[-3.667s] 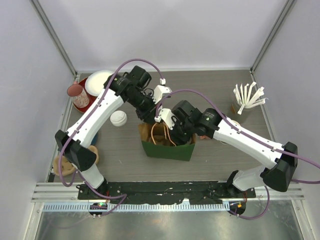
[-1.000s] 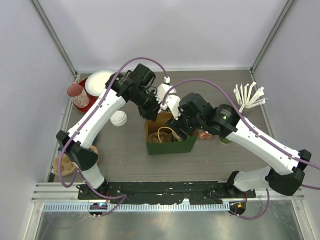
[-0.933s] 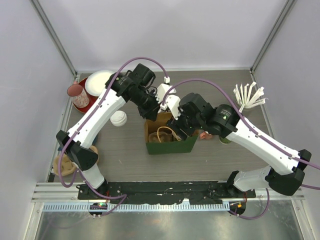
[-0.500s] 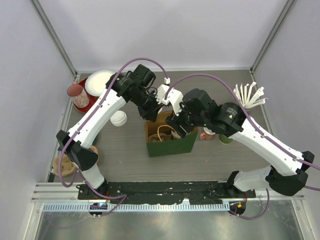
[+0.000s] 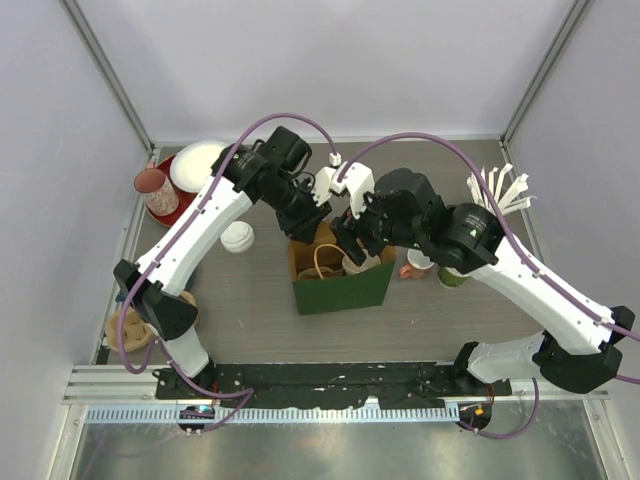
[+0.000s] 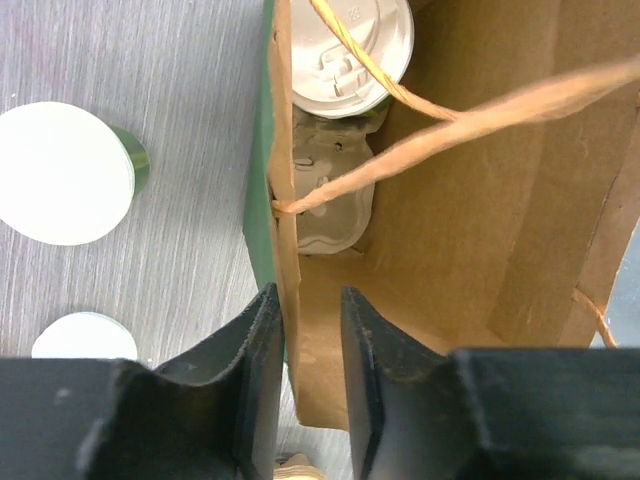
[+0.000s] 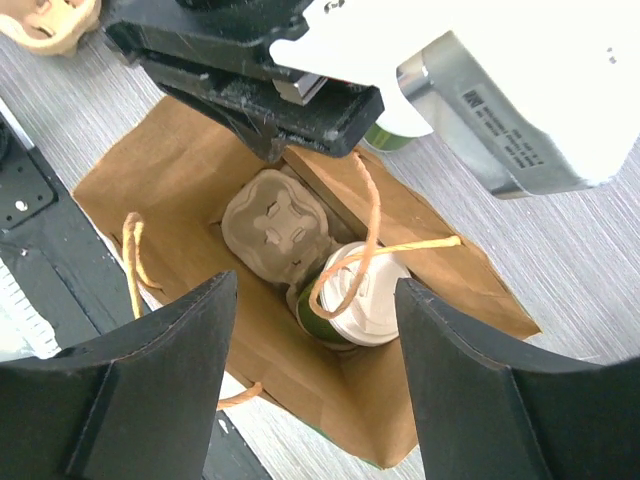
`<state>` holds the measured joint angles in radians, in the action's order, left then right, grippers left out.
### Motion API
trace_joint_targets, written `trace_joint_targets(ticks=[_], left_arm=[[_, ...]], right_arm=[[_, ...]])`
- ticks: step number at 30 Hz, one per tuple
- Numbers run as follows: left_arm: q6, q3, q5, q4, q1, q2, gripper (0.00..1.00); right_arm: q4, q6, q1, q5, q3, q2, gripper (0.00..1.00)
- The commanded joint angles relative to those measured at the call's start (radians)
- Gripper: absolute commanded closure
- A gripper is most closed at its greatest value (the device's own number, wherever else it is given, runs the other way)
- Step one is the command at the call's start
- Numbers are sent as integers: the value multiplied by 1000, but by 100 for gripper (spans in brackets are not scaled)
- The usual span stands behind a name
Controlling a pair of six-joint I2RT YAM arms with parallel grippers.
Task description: Pack the takeout coffee
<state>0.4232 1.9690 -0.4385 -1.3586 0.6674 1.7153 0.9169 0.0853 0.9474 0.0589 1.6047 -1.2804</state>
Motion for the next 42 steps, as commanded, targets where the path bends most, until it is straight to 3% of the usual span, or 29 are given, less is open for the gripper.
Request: trace_joint_targets(ticks=[1, 4, 10, 33, 36, 40, 42], left_arm=[[-11, 62, 18, -303, 0, -13, 64], [-21, 91, 27, -303, 0, -17, 54], [-35, 125, 38, -303, 0, -26, 42], [-129, 329, 32, -287, -14, -29, 23], [-173, 364, 21, -254, -61, -28, 21], [-218, 427, -47, -229, -278, 1, 19], [-202, 450, -84, -240, -351, 38, 23]], right_arm=[[-62, -22, 4, 16, 66, 24, 30], [-64, -16, 1, 19, 81, 15, 29], [-81, -7, -19, 25, 106, -5, 28], [-182, -53, -228, -154, 166, -71, 27], [-190, -68, -243, -159, 184, -88, 27], [-190, -82, -271, -194, 211, -114, 27], [-188, -110, -294, -208, 222, -131, 27]])
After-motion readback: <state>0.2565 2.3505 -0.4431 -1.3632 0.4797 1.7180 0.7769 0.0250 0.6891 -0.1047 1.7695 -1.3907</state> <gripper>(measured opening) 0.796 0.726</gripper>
